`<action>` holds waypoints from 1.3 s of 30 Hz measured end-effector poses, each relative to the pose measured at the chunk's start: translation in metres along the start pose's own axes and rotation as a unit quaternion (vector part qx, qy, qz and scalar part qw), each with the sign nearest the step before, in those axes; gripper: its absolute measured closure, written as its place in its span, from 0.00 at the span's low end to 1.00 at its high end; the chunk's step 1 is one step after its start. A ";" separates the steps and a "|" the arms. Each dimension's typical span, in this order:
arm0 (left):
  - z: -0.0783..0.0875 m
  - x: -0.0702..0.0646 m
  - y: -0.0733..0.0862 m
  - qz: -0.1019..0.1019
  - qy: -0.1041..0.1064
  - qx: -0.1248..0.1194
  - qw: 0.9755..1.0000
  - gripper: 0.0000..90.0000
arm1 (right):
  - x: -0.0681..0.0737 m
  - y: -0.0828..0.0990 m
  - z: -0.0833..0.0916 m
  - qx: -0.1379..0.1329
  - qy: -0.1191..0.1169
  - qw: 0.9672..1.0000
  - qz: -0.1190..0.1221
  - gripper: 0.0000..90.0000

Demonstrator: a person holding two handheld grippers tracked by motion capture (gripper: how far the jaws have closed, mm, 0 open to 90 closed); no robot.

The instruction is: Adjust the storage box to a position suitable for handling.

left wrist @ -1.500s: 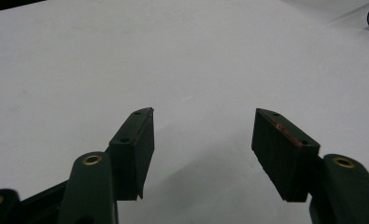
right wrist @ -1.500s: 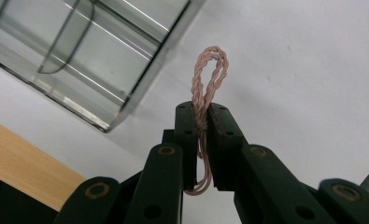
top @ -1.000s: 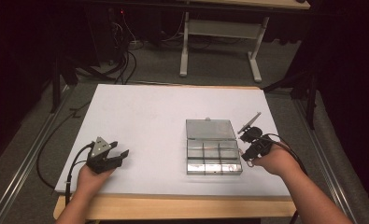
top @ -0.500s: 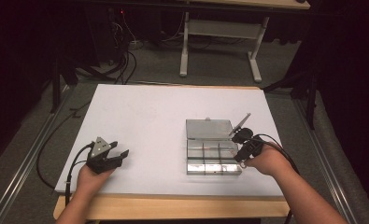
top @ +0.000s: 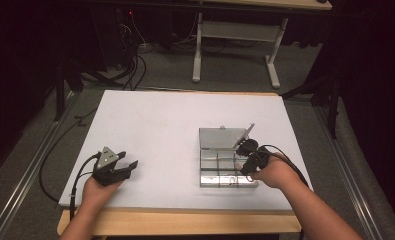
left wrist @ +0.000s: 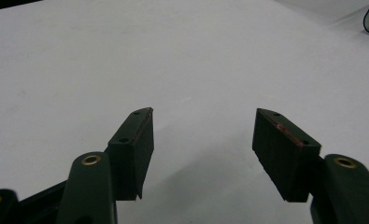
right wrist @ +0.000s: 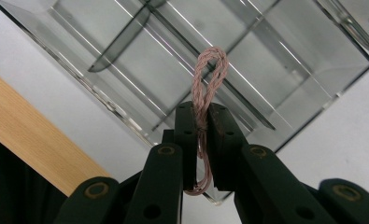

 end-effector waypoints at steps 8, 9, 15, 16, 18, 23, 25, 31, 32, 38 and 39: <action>0.000 0.001 0.000 0.003 0.001 0.001 1.000 0.44 | 0.010 -0.009 -0.010 0.003 -0.011 1.000 0.007 0.93; 0.000 0.001 0.000 0.004 0.001 0.001 1.000 0.44 | 0.011 -0.010 -0.011 0.003 -0.013 1.000 0.009 0.93; 0.000 0.001 0.000 0.004 0.002 0.001 1.000 0.44 | 0.018 -0.015 -0.019 0.004 -0.023 1.000 0.005 0.93; 0.000 0.001 0.000 0.006 0.002 0.001 1.000 0.44 | 0.019 -0.015 -0.021 0.005 -0.025 1.000 0.007 0.93; 0.000 0.000 0.000 0.002 0.002 0.000 1.000 0.44 | 0.019 -0.017 -0.025 0.005 -0.028 0.999 0.020 0.93; 0.000 0.001 0.000 0.005 0.003 0.000 1.000 0.44 | 0.023 -0.018 -0.031 0.006 -0.035 0.999 0.018 0.93; 0.000 0.000 0.000 0.002 0.003 0.000 1.000 0.44 | 0.024 -0.018 -0.032 0.009 -0.035 0.999 0.019 0.93; 0.000 0.000 0.000 0.001 0.003 0.000 1.000 0.44 | 0.026 -0.018 -0.035 0.007 -0.039 0.999 0.027 0.93; 0.000 0.000 0.000 -0.001 0.003 0.000 1.000 0.44 | 0.026 -0.018 -0.035 0.009 -0.038 0.999 0.026 0.93; 0.000 0.000 0.000 -0.001 0.003 0.001 1.000 0.44 | 0.028 -0.016 -0.036 0.010 -0.038 0.999 0.028 0.93; 0.000 -0.001 0.000 -0.003 0.003 0.001 1.000 0.44 | 0.027 -0.016 -0.036 0.012 -0.038 0.999 0.030 0.93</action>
Point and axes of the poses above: each handheld gripper's, and its own axes: z roughly backward along the jaws, y roughly out of its underside, x roughly to its left, the point moved 5 cm from there along -z, roughly forward along the jaws, and after that the axes turned 15 degrees about -x, right-handed, at the moved point
